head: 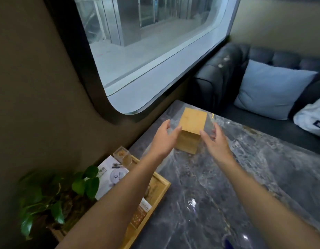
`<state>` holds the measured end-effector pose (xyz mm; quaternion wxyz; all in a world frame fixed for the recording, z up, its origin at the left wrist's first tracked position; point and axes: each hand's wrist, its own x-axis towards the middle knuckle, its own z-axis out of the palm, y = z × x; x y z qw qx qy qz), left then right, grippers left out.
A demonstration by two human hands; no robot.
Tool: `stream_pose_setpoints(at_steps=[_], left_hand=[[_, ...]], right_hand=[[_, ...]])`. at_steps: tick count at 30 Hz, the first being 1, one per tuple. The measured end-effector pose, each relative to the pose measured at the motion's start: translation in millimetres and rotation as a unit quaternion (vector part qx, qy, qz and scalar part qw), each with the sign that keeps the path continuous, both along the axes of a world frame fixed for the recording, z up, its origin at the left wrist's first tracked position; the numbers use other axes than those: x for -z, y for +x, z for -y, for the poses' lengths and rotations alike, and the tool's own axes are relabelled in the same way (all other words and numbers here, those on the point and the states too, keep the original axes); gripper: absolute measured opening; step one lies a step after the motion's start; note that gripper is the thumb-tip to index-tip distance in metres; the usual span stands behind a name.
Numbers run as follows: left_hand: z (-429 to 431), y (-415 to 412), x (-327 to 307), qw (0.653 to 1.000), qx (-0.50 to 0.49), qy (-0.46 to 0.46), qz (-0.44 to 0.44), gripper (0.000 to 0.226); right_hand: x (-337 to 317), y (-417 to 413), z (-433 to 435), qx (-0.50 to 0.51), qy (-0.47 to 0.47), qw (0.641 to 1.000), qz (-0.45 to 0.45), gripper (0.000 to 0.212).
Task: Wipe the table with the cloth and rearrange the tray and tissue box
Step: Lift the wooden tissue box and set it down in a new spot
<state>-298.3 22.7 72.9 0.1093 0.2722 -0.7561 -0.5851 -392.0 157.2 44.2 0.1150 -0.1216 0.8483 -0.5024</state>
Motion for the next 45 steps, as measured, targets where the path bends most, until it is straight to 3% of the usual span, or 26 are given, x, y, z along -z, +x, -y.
stream_pose_setpoints(at_steps=[3, 8, 13, 16, 19, 21, 27, 30, 34, 39, 45], left_hand=[[2, -33, 12, 0.997, 0.022, 0.076, 0.021, 0.066], [2, -62, 34, 0.983, 0.027, 0.174, 0.058, 0.053], [3, -65, 41, 0.985, 0.018, 0.166, 0.042, 0.045], [5, -60, 44, 0.977, 0.0, 0.209, 0.037, 0.046], [1, -49, 55, 0.961, 0.01, 0.271, 0.048, 0.057], [-2, -41, 61, 0.953, 0.009, 0.299, 0.051, 0.061], [2, -21, 71, 0.928, 0.022, 0.367, 0.064, 0.068], [4, -12, 69, 0.902, 0.007, 0.424, 0.082, 0.08], [10, -4, 69, 0.85, -0.062, 0.517, 0.076, 0.082], [18, -4, 59, 0.839, -0.106, 0.526, 0.089, 0.079], [23, -10, 50, 0.823, -0.141, 0.542, 0.099, 0.098]], right_hand=[[10, -5, 6, -0.015, -0.062, 0.992, 0.108, 0.083], [28, -5, 23, -0.045, -0.121, 0.974, 0.187, 0.082], [46, -6, 29, -0.049, -0.067, 0.987, 0.137, 0.116], [30, 1, 28, -0.057, 0.013, 0.998, 0.027, 0.113], [12, 12, 24, -0.094, 0.111, 0.985, -0.091, 0.104], [5, 15, 23, -0.111, 0.145, 0.976, -0.122, 0.106], [8, 28, 26, -0.162, 0.231, 0.946, -0.156, 0.097], [12, 37, 34, -0.191, 0.259, 0.934, -0.156, 0.076], [19, 54, 41, -0.238, 0.296, 0.909, -0.173, 0.072], [22, 59, 46, -0.232, 0.28, 0.916, -0.171, 0.073], [24, 63, 49, -0.224, 0.239, 0.936, -0.133, 0.071]])
